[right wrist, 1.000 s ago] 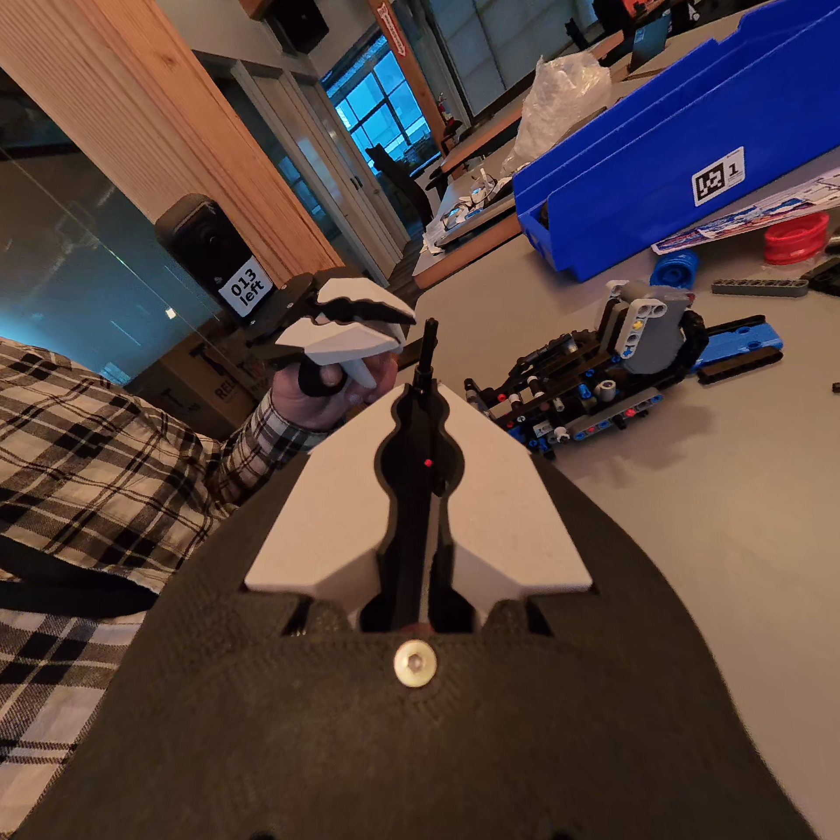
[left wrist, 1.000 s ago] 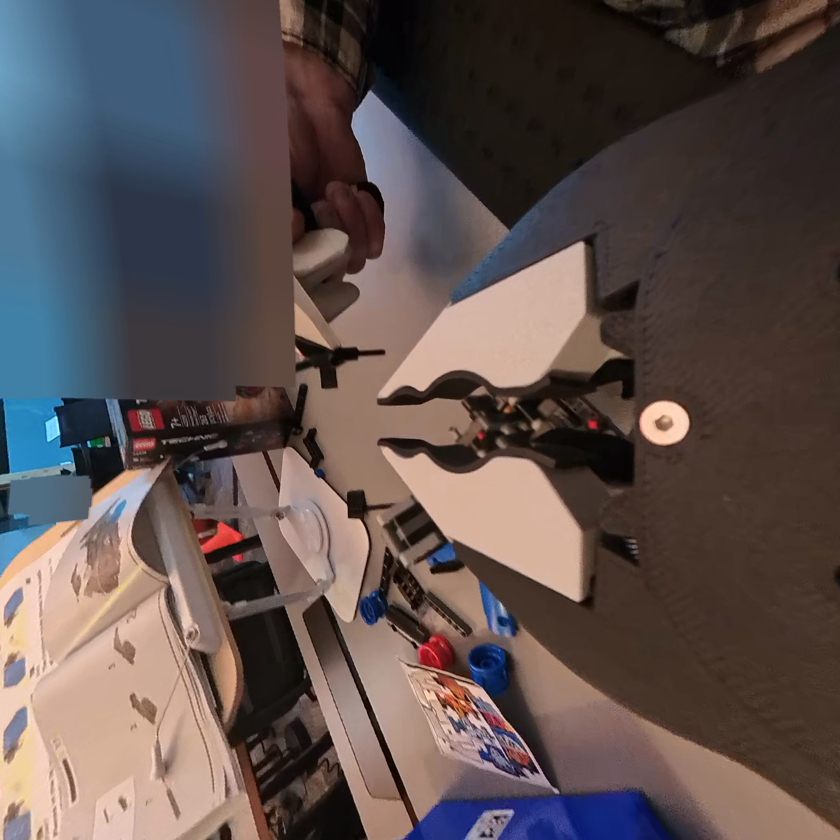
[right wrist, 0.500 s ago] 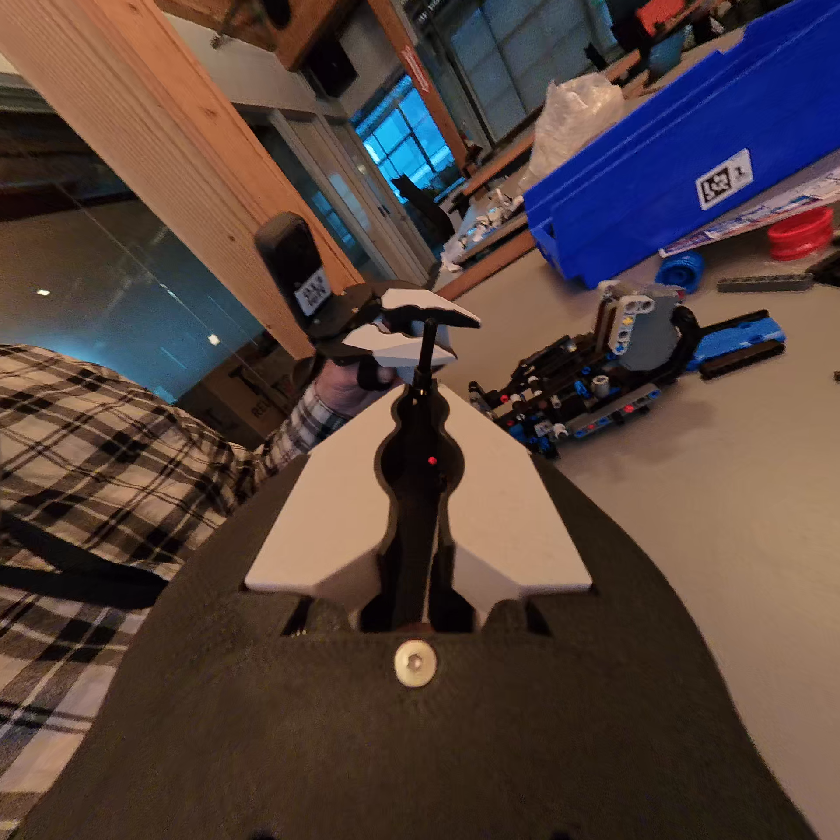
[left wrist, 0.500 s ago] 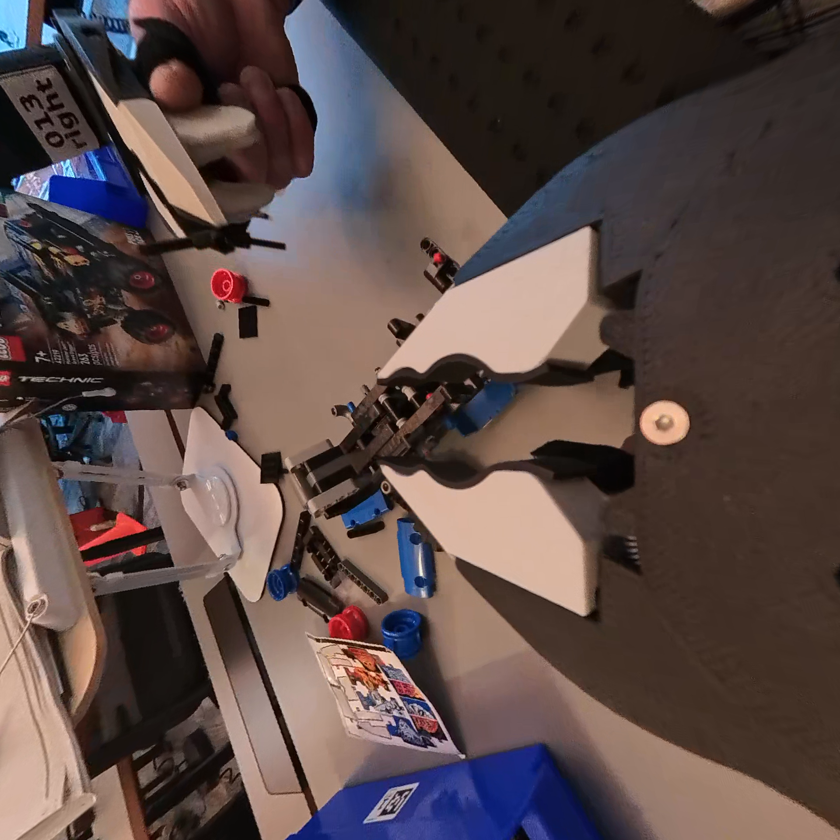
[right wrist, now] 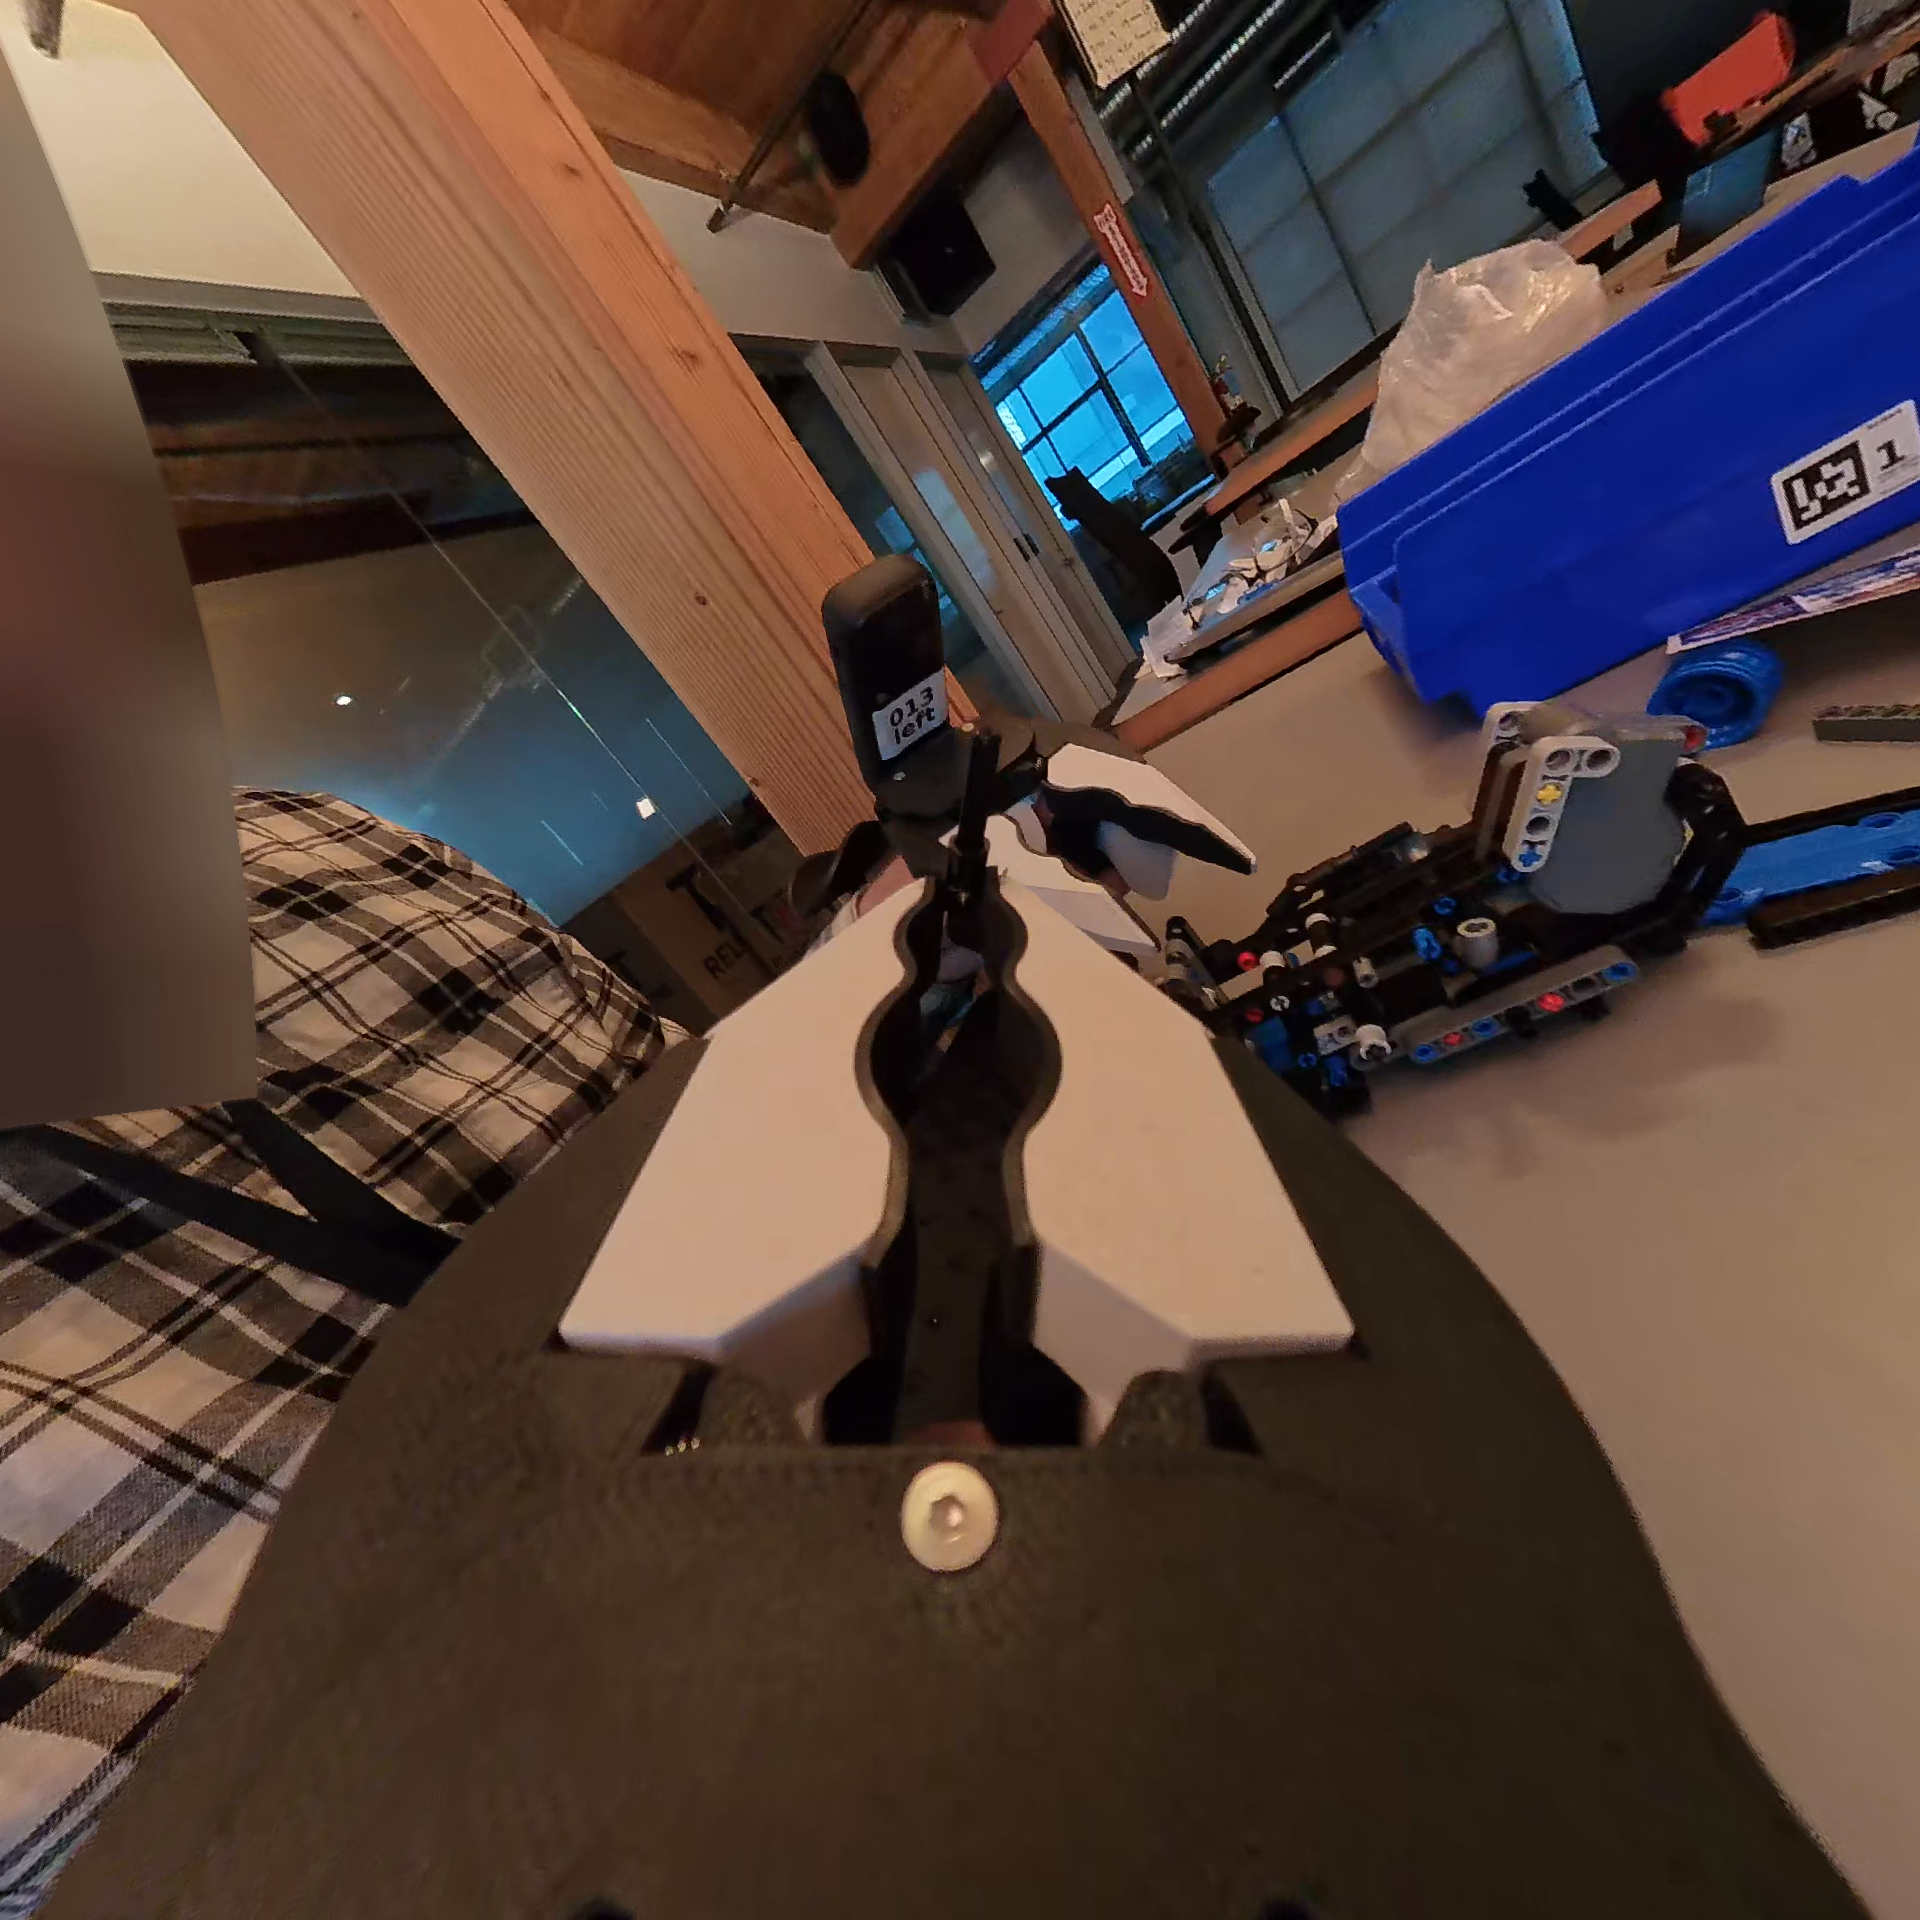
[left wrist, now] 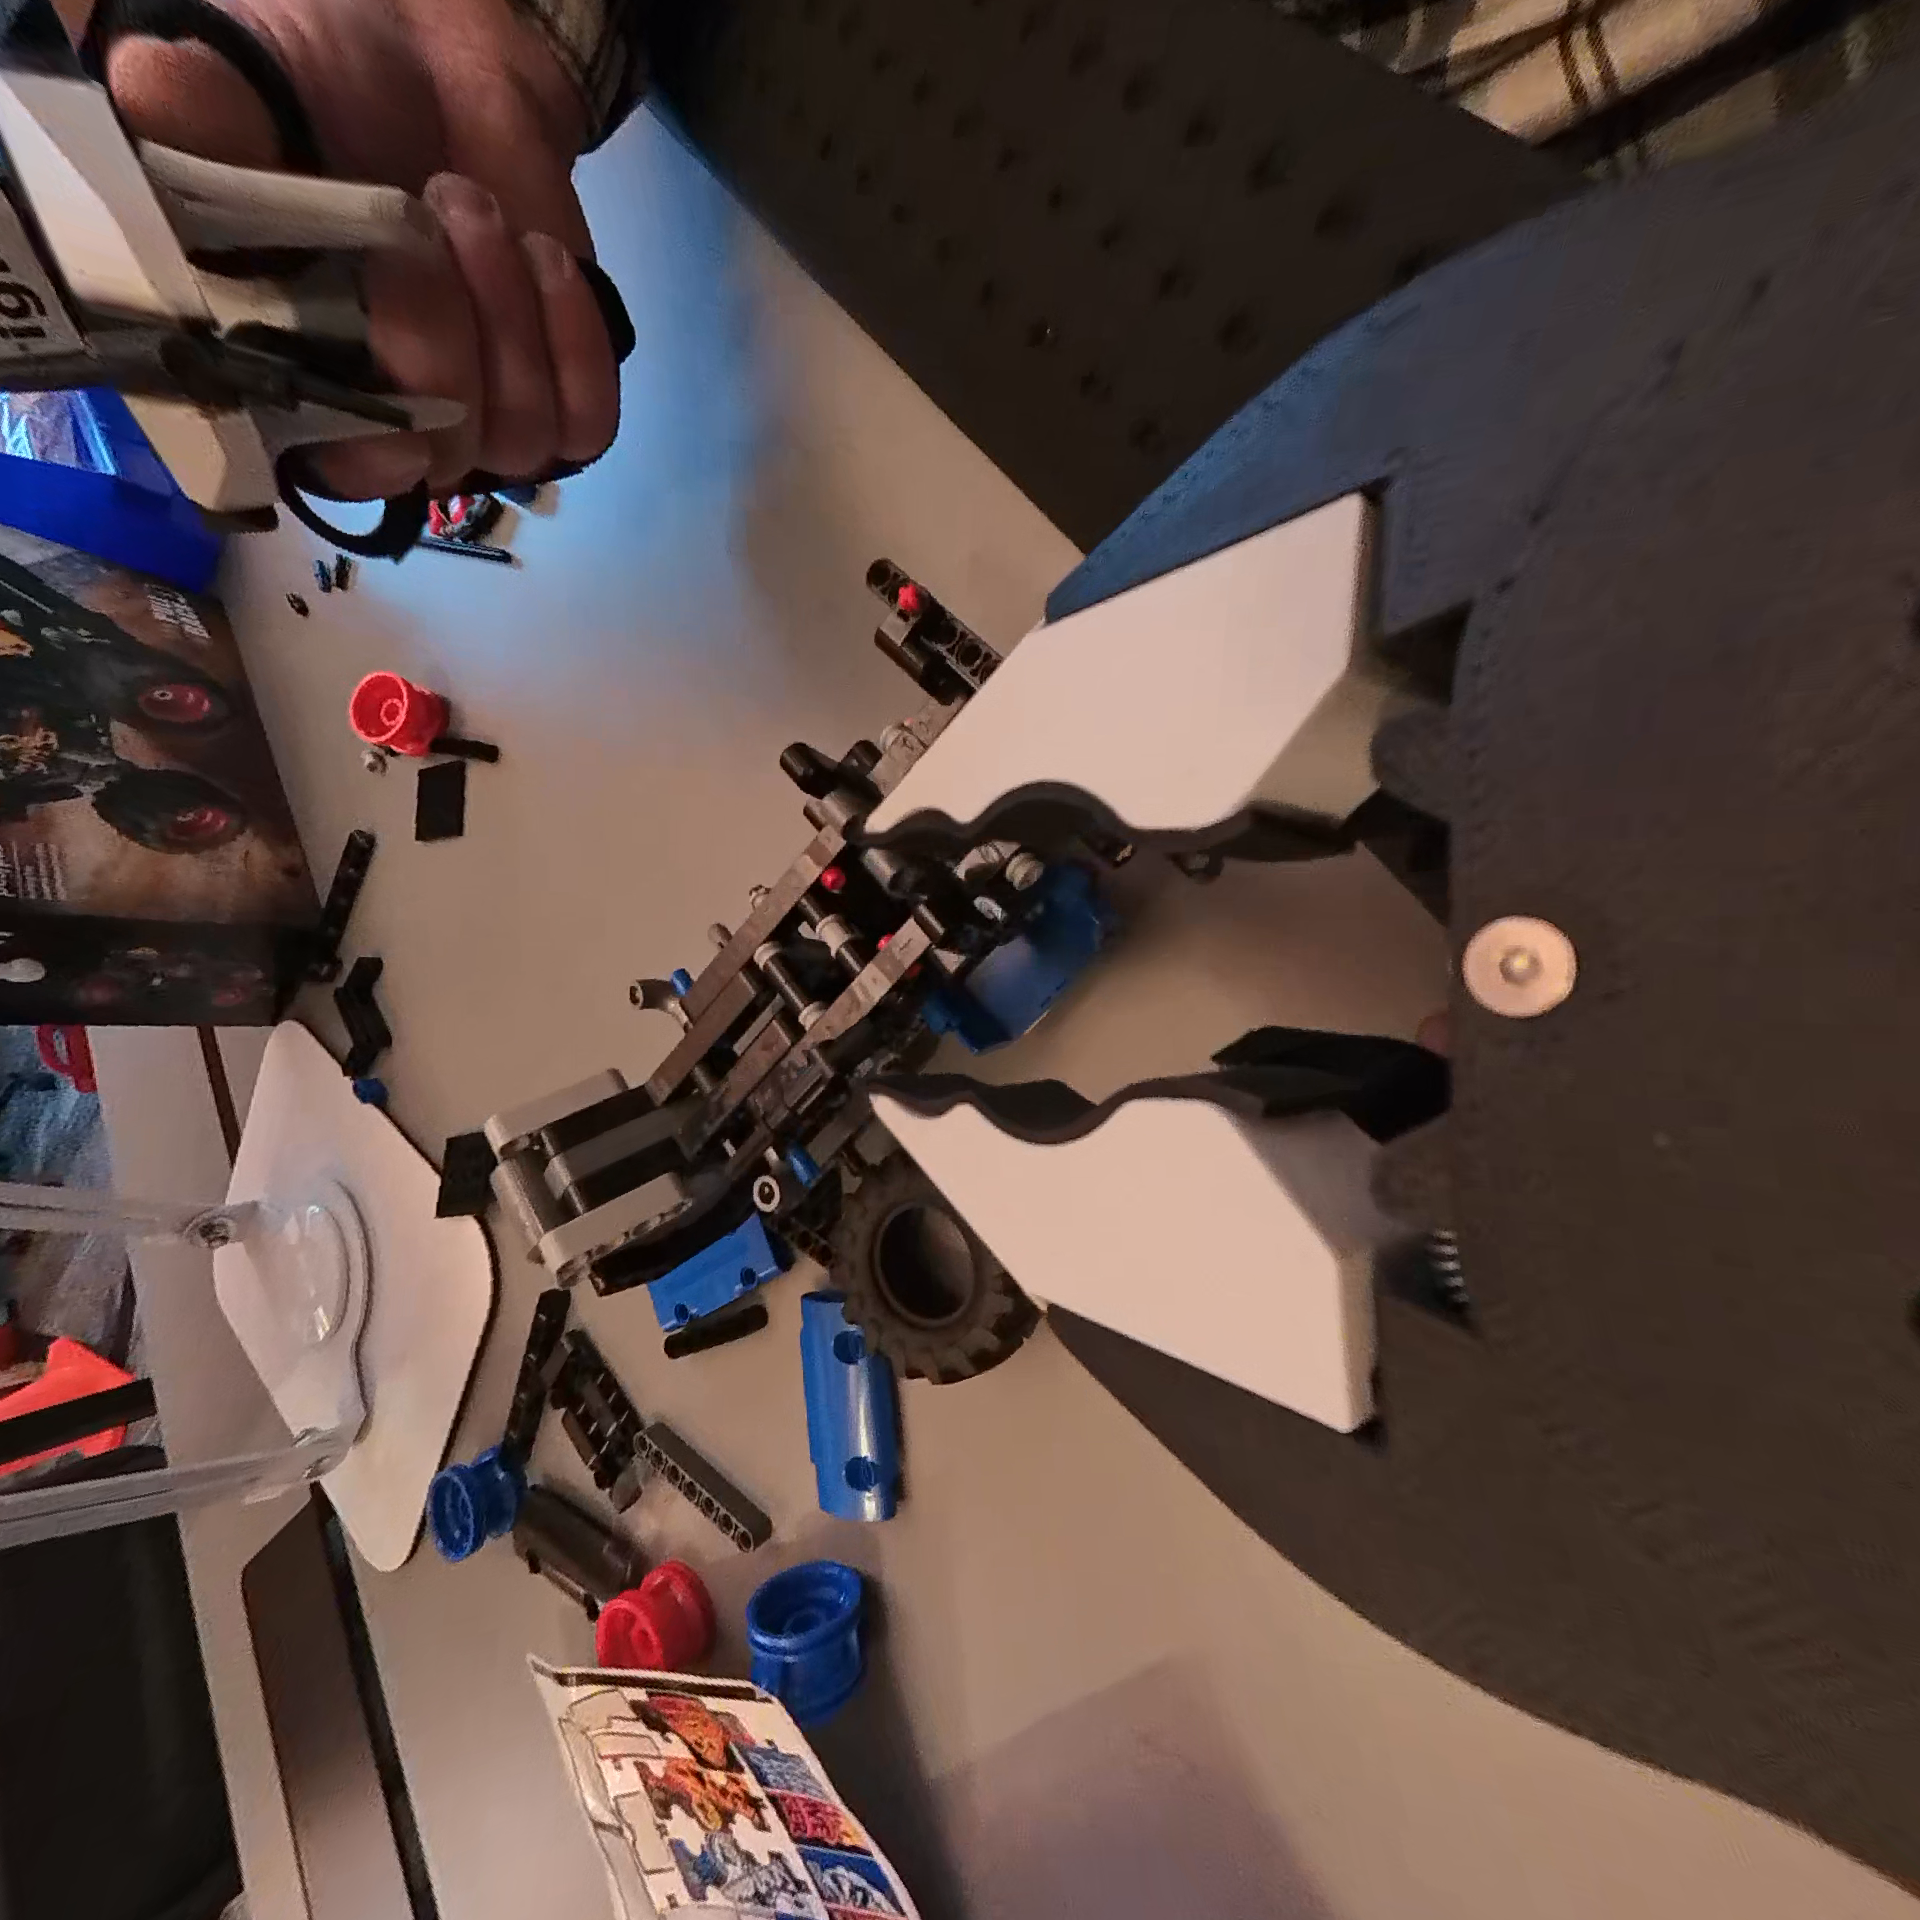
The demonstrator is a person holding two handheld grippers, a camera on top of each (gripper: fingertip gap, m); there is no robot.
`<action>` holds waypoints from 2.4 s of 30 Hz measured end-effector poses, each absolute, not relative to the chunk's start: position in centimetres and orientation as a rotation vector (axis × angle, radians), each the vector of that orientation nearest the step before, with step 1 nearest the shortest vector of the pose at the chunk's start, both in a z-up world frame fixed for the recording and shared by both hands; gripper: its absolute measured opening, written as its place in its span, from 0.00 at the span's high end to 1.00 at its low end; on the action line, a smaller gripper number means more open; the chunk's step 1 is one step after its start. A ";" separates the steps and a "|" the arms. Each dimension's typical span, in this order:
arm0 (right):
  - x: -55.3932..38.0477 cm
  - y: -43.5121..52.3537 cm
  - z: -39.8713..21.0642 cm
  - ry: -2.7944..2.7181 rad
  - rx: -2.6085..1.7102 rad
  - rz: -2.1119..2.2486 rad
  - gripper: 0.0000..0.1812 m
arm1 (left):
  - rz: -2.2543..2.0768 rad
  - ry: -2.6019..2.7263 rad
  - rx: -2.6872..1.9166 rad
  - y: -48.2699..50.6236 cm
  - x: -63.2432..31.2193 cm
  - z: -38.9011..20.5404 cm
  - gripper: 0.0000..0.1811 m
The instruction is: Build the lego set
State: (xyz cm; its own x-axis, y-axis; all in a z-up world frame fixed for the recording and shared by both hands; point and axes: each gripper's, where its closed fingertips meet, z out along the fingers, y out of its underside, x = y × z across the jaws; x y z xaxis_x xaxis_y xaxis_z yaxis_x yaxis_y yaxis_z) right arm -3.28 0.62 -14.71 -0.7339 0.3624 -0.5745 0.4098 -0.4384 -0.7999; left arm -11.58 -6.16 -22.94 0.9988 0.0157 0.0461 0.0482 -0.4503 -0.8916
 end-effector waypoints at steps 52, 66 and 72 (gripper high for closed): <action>-4.5 2.3 -19.7 1.902 1.460 -2.125 0.97 | -0.136 0.031 -2.154 -3.6 -7.9 -24.7 0.73; -4.9 2.8 -22.3 1.970 1.564 -1.985 0.97 | -0.026 0.092 -2.117 -1.2 -5.7 -24.1 0.73; -5.1 3.2 -22.8 1.953 1.592 -1.969 0.97 | -0.008 0.116 -2.103 -0.7 -5.5 -24.0 0.74</action>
State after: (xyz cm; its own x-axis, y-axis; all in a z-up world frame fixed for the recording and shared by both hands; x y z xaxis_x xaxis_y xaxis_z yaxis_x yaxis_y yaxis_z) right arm -5.11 3.17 -22.82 -0.5028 0.6422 -0.5785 0.5732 -0.2532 -0.7793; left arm -5.53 -0.69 -23.99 0.9954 -0.0862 -0.0415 -0.0796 -0.5060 -0.8588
